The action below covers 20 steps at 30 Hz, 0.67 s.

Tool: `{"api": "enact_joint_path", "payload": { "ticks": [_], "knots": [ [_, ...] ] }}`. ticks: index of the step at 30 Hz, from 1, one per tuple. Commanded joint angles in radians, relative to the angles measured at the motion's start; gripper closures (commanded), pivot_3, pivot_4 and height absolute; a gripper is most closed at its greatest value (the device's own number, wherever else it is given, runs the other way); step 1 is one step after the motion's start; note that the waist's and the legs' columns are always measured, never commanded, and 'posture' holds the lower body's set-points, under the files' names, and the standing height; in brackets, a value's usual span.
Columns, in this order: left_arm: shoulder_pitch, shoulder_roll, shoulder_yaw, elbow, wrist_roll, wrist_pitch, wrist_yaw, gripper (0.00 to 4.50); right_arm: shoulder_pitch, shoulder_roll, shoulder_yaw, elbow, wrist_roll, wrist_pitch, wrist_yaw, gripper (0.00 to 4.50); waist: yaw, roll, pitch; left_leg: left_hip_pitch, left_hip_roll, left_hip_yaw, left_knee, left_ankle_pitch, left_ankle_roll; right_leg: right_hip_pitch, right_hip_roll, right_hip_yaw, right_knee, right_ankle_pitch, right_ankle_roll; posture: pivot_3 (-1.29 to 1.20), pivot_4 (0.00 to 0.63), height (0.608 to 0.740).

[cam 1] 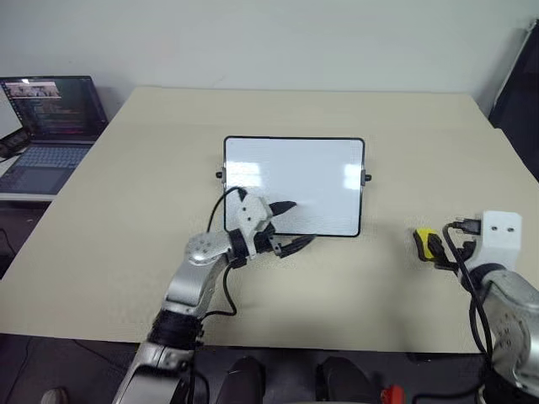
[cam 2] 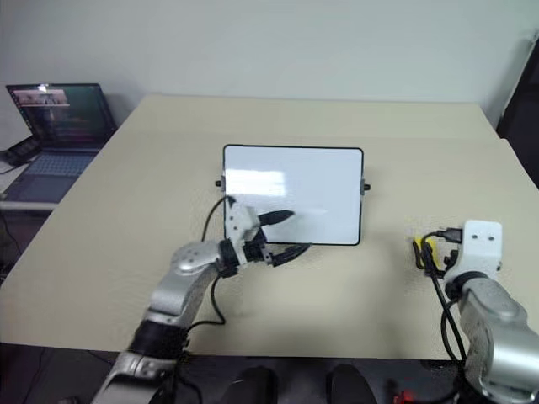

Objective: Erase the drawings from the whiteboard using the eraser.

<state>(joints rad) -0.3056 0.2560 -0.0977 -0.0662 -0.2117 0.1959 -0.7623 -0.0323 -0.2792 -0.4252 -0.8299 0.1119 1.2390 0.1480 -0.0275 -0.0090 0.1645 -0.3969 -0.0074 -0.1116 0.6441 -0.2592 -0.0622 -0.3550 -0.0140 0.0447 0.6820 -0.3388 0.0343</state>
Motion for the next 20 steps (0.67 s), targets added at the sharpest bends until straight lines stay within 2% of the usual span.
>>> {"api": "enact_joint_path", "payload": {
  "ticks": [1, 5, 10, 14, 20],
  "knots": [
    [0.073, -0.037, 0.041, -0.156, 0.040, 0.019, 0.177, 0.00, 0.078, 0.015, 0.002, -0.075, -0.021, -0.154, -0.014, 0.02, 0.005, 0.000, 0.000, 0.000, -0.001, 0.000, 0.001, 0.000, 0.000, 0.001, -0.001, 0.000, 0.000, 0.000, 0.000, 0.00, 0.150, 0.740],
    [0.230, -0.094, 0.116, -0.223, 0.124, -0.023, 0.403, 0.00, 0.252, 0.051, 0.052, -0.037, -0.060, -0.528, 0.001, 0.02, 0.000, 0.000, -0.001, 0.004, 0.000, 0.002, -0.001, 0.000, 0.000, 0.002, -0.001, 0.000, 0.000, 0.000, 0.000, 0.00, 0.150, 0.740],
    [0.377, -0.137, 0.164, -0.278, 0.205, -0.058, 0.569, 0.00, 0.439, 0.111, 0.074, 0.033, -0.090, -0.802, -0.006, 0.02, -0.002, 0.000, -0.001, 0.005, 0.000, 0.003, -0.001, 0.000, 0.000, 0.003, 0.000, 0.000, 0.000, 0.000, 0.000, 0.00, 0.150, 0.740],
    [0.427, -0.141, 0.128, -0.304, 0.219, -0.062, 0.585, 0.00, 0.495, 0.141, 0.061, 0.057, -0.074, -0.878, -0.002, 0.02, -0.001, 0.000, -0.001, 0.006, 0.000, 0.002, -0.001, 0.000, 0.000, 0.004, -0.001, 0.001, 0.000, 0.000, 0.000, 0.00, 0.150, 0.740],
    [0.475, -0.136, 0.105, -0.338, 0.216, -0.059, 0.586, 0.00, 0.555, 0.175, 0.091, 0.029, -0.074, -0.896, -0.006, 0.02, -0.001, 0.000, -0.001, 0.007, 0.000, 0.003, -0.002, 0.000, 0.000, 0.005, 0.000, 0.001, 0.000, -0.001, 0.000, 0.00, 0.150, 0.740]
  ]
}}
